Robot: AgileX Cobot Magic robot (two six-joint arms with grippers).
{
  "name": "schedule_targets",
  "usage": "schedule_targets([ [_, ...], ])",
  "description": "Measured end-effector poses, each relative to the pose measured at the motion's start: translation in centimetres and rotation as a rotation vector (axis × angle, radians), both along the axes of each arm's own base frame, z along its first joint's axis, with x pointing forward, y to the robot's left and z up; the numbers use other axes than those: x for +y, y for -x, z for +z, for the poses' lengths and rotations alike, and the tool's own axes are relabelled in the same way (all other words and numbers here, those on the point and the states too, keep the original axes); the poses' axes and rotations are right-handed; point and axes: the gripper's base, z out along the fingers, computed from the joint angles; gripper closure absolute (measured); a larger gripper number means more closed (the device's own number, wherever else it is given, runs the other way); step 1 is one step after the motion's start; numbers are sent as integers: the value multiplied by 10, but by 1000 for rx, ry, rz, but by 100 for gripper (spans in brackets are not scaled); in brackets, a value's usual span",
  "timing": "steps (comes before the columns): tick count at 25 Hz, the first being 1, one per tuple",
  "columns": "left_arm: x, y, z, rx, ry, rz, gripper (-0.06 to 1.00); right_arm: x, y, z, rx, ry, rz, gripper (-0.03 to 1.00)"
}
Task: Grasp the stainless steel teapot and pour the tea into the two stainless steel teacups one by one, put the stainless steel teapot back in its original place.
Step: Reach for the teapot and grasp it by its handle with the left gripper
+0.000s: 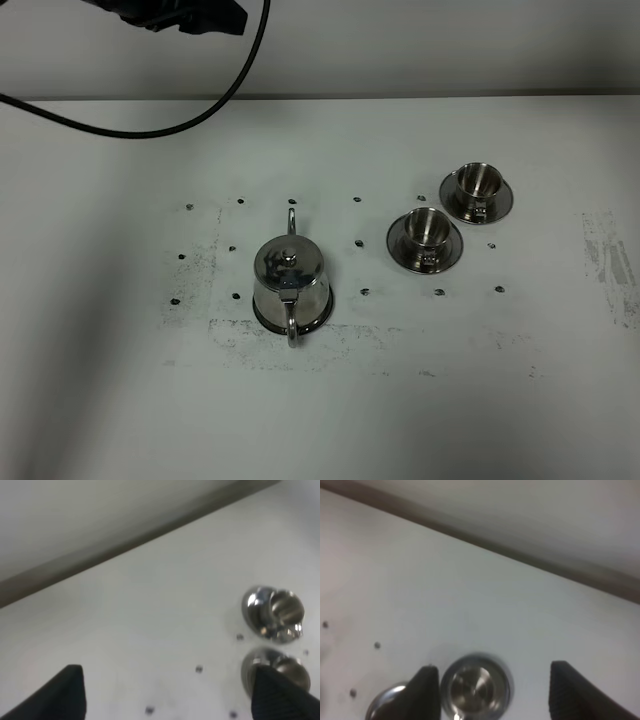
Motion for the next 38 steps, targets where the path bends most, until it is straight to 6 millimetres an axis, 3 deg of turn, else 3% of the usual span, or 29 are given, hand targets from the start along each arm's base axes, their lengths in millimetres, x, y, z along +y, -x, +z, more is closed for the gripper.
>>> schedule_targets([
  [7, 6, 62, -4, -107, -5, 24, 38, -3, 83, 18, 34, 41, -14, 50],
  [13, 19, 111, 5, -221, -58, 48, 38, -4, 158, 26, 8, 60, -23, 50],
  [20, 18, 130, -1, -165, -128, -37, 39, -4, 241, 35, -80, 47, -52, 50],
  [23, 6, 135, -4, -144, -177, -78, 39, -4, 282, 32, -129, 41, -59, 50],
  [30, -44, 159, -10, -130, -317, -144, 39, -3, 365, 2, -237, 29, -71, 50],
  [38, -94, 195, -13, -122, -436, -72, 39, -4, 419, -48, -332, 23, -99, 50],
])
